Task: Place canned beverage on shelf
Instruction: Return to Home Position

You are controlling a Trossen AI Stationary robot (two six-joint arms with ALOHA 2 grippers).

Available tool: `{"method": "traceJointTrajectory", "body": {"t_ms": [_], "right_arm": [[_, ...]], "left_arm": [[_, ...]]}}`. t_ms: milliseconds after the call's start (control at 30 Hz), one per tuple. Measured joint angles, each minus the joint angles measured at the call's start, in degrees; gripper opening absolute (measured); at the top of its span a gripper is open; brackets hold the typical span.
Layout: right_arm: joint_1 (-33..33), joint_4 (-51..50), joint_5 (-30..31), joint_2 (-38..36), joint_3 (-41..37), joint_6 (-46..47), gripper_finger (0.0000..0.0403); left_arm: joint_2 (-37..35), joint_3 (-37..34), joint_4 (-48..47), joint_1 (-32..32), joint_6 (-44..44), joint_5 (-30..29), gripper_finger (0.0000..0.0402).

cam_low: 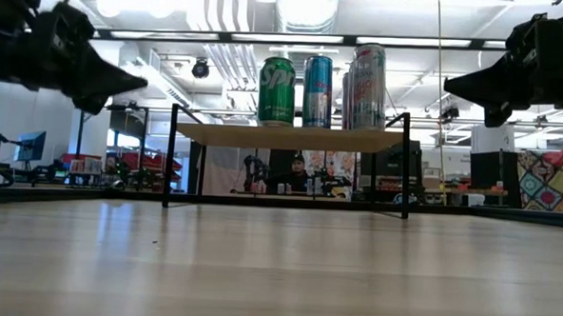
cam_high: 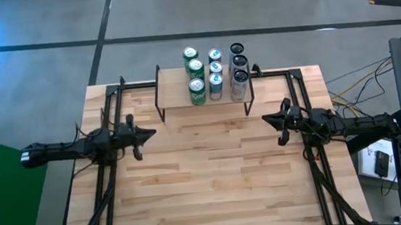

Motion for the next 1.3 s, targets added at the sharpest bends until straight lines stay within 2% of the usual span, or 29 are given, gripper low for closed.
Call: {"method": "traceJointTrajectory", "body": {"t_ms": [100,233,400,533,667,1300], "right_arm": [[0.0,0.0,0.01,0.0,0.0,-0.01,0.0009],[0.0,-0.02,0.03,0.0,0.0,-0.01,0.0009],[0.0,-0.25,0.03,0.0,0.0,-0.01,0.0009],[-0.01,-0.34,0.05,0.0,0.0,0.01,0.0009],[0.0,-0.48,0.05,0.0,0.0,0.01,0.0009],[0.0,-0.52,0.03,0.02,0.0,0.01,0.0009]], "left_arm": [[-0.63,0.2,4.56,0.0,2.29,-1.05,0.0],[-3.96,0.59,5.14,0.0,6.33,-1.11,0.0],[-8.59,0.59,-0.49,0.0,6.86,-2.36,0.0],[-8.02,0.63,-0.75,0.0,12.92,-12.35,0.0],[-7.12,0.63,-0.88,0.0,16.29,-17.29,0.0],[-5.09,0.72,-0.79,0.0,15.65,-17.57,0.0]]}}
